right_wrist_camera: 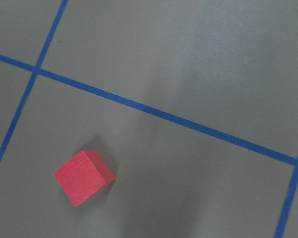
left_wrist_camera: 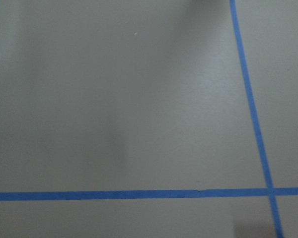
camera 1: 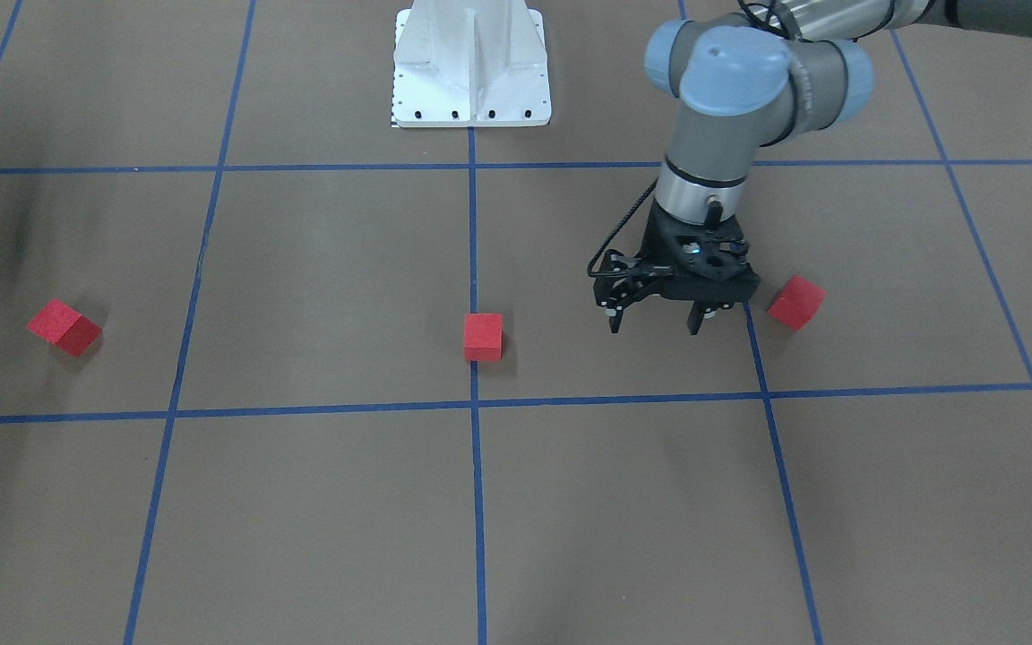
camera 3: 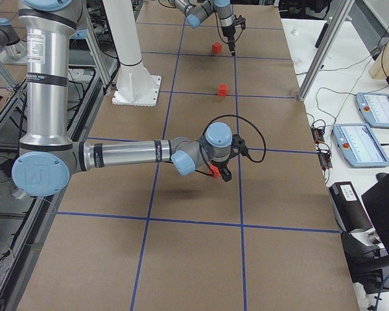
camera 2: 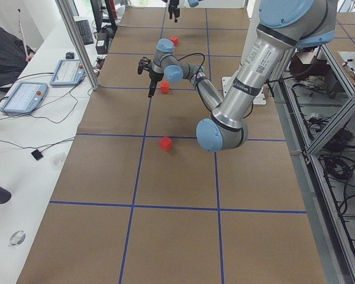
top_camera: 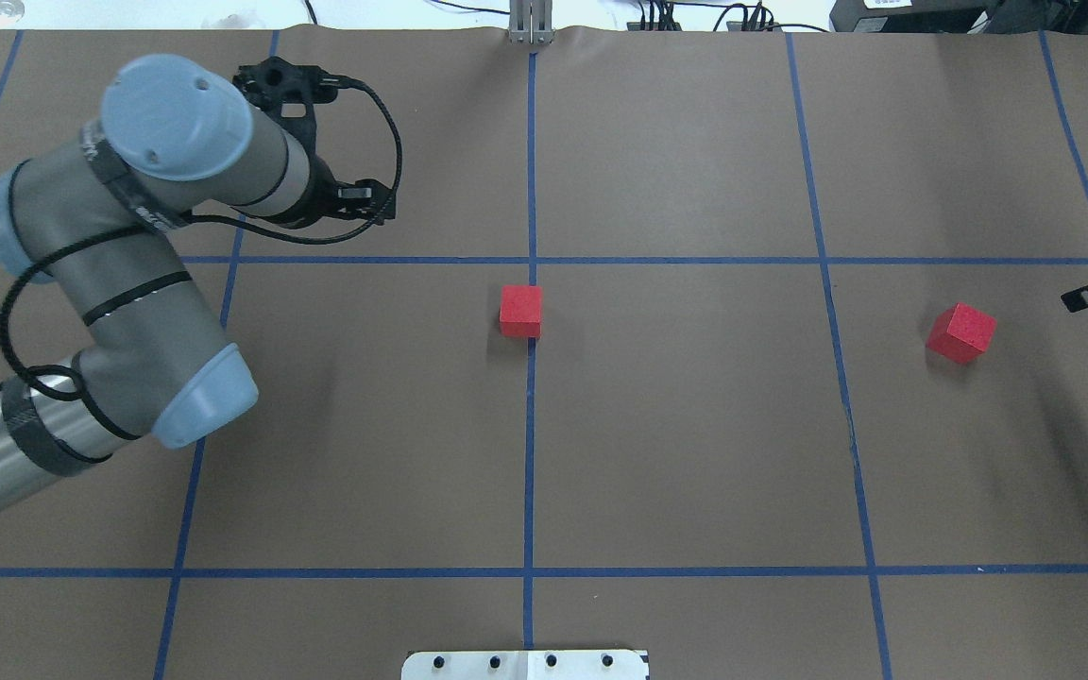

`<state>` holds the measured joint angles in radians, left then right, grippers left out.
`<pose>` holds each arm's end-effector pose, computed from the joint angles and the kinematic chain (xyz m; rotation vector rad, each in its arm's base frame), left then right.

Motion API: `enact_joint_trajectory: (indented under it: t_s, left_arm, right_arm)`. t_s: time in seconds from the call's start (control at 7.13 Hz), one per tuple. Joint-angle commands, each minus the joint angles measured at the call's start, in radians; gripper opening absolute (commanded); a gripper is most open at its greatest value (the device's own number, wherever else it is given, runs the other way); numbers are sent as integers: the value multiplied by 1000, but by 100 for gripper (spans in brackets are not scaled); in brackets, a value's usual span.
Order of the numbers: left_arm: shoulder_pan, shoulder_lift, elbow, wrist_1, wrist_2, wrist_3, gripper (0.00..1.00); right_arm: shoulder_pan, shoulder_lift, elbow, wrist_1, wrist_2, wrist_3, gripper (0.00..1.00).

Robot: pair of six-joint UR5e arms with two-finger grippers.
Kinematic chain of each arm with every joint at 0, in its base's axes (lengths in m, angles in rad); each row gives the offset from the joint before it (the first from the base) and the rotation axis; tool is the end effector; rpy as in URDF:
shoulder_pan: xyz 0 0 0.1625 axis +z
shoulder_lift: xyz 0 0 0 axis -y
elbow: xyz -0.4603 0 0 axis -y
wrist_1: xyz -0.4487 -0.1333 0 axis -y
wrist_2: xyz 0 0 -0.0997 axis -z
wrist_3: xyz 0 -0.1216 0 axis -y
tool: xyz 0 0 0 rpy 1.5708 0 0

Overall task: Form red blocks into L shape at center
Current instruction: 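Withdraw the left gripper while the right gripper reaches the far-side red cube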

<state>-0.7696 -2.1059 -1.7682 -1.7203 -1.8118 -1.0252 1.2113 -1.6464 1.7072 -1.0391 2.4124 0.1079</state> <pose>0.4466 -0.5779 0.2565 0.3582 0.8322 -0.1022 -0.1504 -0.5215 0.6058 0.3553 -0.9302 -0.4797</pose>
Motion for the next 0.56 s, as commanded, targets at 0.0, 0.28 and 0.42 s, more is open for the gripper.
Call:
enact_joint_trajectory:
  t_s: [0.0,0.28,0.42]
  left_arm:
    - [-74,81,-40,-2,-46,66,100]
    - [-76,84,-40,-1,-43,68,100]
    - [-76,93,-40,-4,-44,68,100]
  right_arm:
    - [-178,7,-1,70,-131,-8,99]
    - [-211,11,-4,70,-186,-8,99]
    - [-214,16,-4,68,-202,-8,99]
